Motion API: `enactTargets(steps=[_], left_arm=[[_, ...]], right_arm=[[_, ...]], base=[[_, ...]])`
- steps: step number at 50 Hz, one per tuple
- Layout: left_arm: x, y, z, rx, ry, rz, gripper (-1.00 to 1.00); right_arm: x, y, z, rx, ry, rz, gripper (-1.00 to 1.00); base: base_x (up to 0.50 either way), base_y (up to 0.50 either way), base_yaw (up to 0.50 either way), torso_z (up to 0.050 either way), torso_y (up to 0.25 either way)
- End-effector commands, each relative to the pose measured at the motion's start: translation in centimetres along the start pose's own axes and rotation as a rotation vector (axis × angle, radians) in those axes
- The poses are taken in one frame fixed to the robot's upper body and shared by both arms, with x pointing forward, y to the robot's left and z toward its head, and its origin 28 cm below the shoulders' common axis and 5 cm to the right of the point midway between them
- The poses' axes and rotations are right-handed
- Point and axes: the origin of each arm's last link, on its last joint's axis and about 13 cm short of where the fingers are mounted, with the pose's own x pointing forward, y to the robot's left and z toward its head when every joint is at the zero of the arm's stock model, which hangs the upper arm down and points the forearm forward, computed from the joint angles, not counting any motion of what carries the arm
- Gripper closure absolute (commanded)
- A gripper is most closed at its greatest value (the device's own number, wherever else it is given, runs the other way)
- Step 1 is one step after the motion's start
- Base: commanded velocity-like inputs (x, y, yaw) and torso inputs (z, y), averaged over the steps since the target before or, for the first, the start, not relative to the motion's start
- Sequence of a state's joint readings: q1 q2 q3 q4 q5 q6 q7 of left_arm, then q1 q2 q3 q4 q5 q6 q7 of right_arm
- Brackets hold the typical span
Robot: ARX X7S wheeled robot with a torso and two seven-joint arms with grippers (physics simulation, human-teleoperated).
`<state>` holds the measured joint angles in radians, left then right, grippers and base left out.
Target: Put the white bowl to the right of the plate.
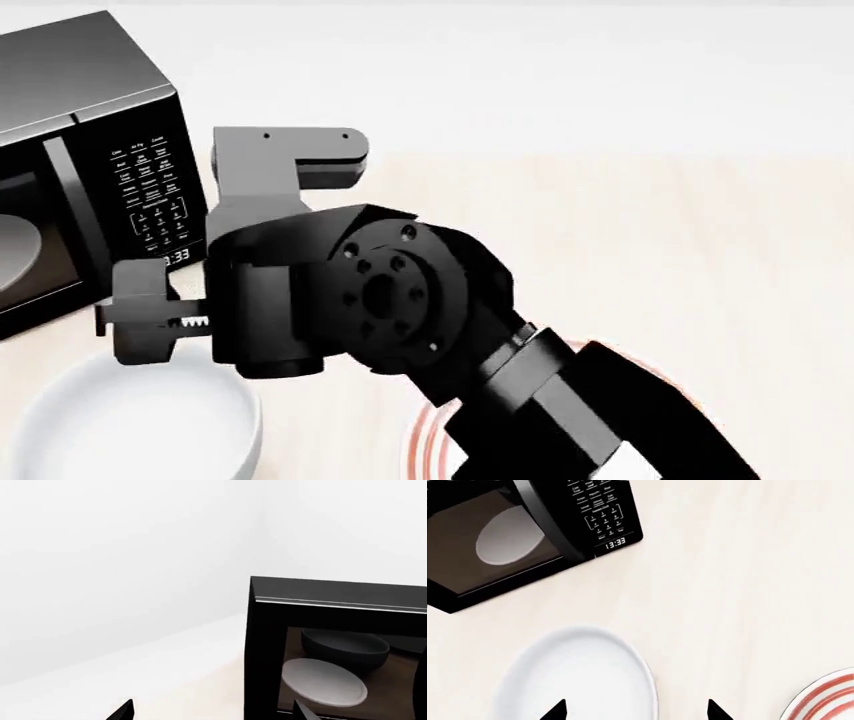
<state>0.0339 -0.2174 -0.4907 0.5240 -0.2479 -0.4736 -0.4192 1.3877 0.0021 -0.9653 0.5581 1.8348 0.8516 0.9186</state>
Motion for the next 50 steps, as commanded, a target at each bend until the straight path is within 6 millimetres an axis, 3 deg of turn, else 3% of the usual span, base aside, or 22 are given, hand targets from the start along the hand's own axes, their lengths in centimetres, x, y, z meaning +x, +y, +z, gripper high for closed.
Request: enactTargets(steps=[1, 9, 33, 50], left_arm=[[0.0, 0.3, 0.0, -0.001, 0.002, 0.016, -1.00], [0.0, 0.2, 0.0, -0.001, 0.003, 0.010, -1.00], [-0.1, 0.1, 0.0, 0.000, 0.001, 0.000, -1.00], [-0.2, 0.2, 0.1, -0.004, -0.004, -0.003, -1.00]], right_arm=[[1.7, -0.6, 0.2, 0.047, 0.112, -0.066, -1.00], [1.7, -1.0, -0.1, 0.089, 0.228, -0.005, -1.00], [2.7, -1.7, 0.3, 0.326, 0.220, 0.089, -1.00], [5.2, -3.2, -2.6, 0.344, 0.283, 0.020, -1.00]], base=[[0.00, 0.00, 0.00, 0.000, 0.000], [0.00, 0.00, 0.00, 0.000, 0.000], [0.00, 0.00, 0.00, 0.000, 0.000], [0.00, 0.00, 0.00, 0.000, 0.000]])
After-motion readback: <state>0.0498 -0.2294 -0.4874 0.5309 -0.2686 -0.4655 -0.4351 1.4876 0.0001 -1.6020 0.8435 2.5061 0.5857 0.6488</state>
